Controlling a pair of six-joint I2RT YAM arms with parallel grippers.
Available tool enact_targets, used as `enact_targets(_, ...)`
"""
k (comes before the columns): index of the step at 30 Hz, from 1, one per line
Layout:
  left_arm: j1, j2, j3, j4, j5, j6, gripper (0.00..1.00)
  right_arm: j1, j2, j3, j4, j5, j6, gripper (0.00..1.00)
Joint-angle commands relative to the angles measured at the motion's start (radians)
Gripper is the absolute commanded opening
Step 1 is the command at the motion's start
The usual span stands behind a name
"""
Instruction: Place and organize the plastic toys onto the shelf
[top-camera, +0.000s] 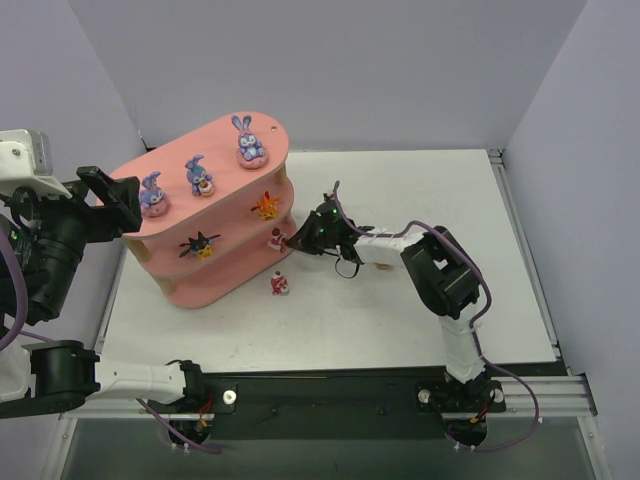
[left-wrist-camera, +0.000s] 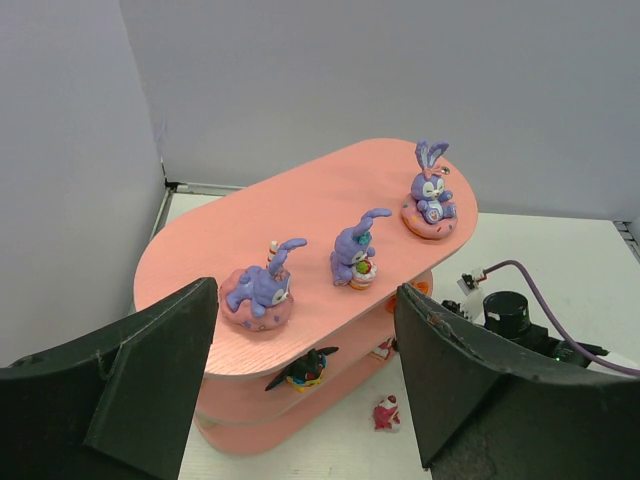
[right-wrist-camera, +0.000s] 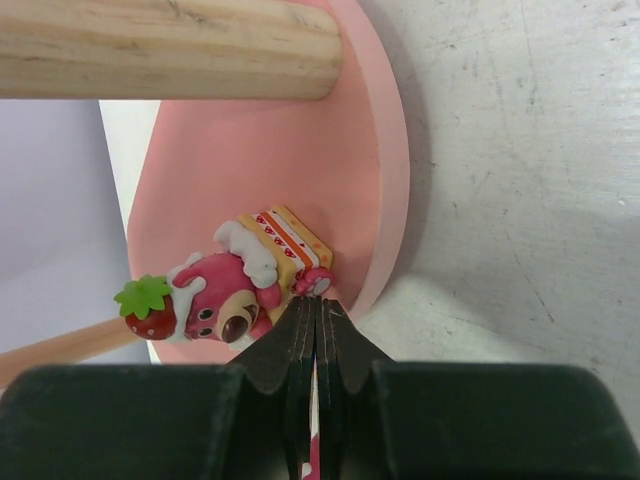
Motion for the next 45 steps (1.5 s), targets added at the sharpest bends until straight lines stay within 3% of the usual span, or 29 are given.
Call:
enact_targets(1,-0.002,-0.004,-0.001,0.045,-0.017,0.016,0.81,0.009,-0.070,-0.008,-0.019,0.016,-0.054,0.00)
enact_targets(8,-0.001,-0.002,-0.010,0.057,-0.008,0.019,0.81,0.050,-0.203,-0.127,-0.076,0.070,-0.148,0.03)
enact_targets(10,-0.001,-0.001,-0.016,0.064,-0.002,0.023,0.81,0.076,-0.257,-0.170,-0.084,0.093,-0.221,0.13)
enact_targets(11,-0.001,0.001,-0.018,0.066,0.003,0.023,0.81,0.088,-0.277,-0.187,-0.097,0.114,-0.253,0.26)
enact_targets(14,-0.001,0.002,-0.024,0.074,0.012,0.030,0.81,0.139,-0.358,-0.258,-0.099,0.200,-0.376,0.49)
enact_targets(17,-0.002,-0.001,-0.034,0.080,0.014,0.033,0.81,0.183,-0.439,-0.333,-0.068,0.252,-0.480,0.60)
enact_targets(23,-0.002,-0.055,-0.111,0.163,0.006,0.070,0.81,0.265,-0.551,-0.479,0.092,0.354,-0.661,0.63)
enact_targets(31,-0.004,-0.119,-0.217,0.254,-0.009,0.153,0.81,0.325,-0.525,-0.646,0.445,0.395,-0.862,0.60)
enact_targets(39,-0.009,-0.269,-0.491,0.558,-0.060,0.318,0.81,0.375,-0.351,-0.697,0.694,0.342,-0.928,0.59)
enact_targets(45,-0.010,-0.315,-0.573,0.473,-0.029,0.224,0.81,0.383,-0.255,-0.667,0.797,0.375,-0.927,0.59)
